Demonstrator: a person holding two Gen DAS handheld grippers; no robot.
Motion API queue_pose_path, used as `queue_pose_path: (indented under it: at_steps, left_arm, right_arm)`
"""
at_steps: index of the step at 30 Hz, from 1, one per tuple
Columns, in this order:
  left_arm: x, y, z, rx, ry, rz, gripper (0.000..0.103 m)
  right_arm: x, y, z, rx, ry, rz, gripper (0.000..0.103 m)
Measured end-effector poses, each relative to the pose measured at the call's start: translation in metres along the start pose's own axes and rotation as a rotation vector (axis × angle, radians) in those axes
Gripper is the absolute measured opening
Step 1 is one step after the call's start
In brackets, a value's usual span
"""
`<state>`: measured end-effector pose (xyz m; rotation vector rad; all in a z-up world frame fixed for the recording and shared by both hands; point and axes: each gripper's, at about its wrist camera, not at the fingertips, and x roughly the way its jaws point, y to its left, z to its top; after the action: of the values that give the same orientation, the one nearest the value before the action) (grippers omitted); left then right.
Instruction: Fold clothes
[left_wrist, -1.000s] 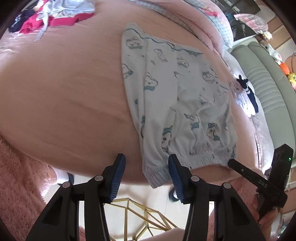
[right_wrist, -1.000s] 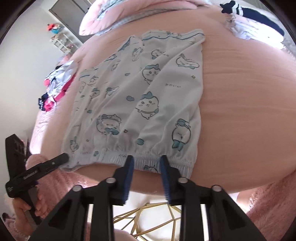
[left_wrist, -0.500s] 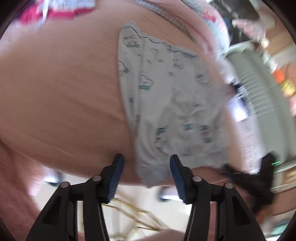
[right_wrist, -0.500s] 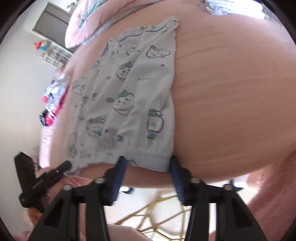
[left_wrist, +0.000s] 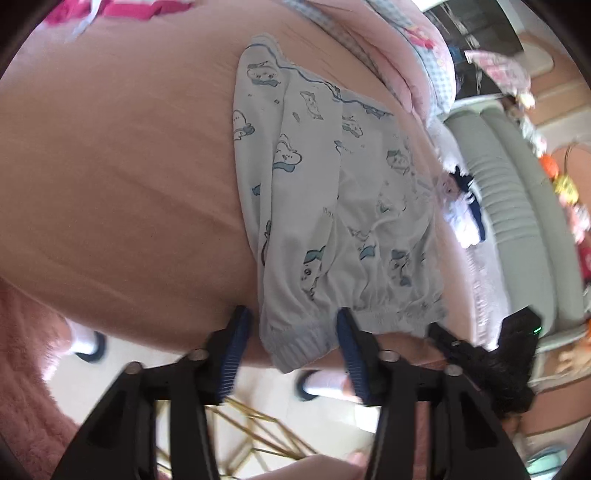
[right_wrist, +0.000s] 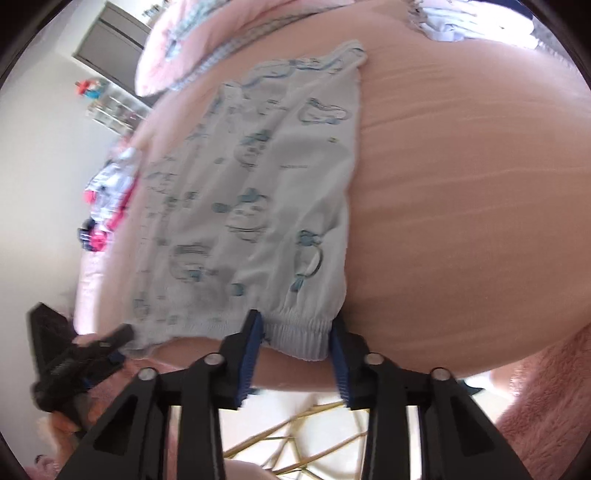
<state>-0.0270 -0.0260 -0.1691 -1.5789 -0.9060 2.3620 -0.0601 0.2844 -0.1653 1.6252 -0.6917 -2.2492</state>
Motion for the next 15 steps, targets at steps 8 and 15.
queue_pose_path:
  at_steps: [8, 15]
  left_arm:
    - [0.005, 0.008, 0.002, -0.056, 0.040, -0.073, 0.026]
    - [0.012, -0.007, 0.004, 0.024, 0.015, -0.029, 0.042]
  right_arm:
    - [0.000, 0.003, 0.000, -0.006, 0.003, 0.002, 0.014]
    - [0.000, -0.008, 0.005, 0.043, -0.025, 0.045, 0.014]
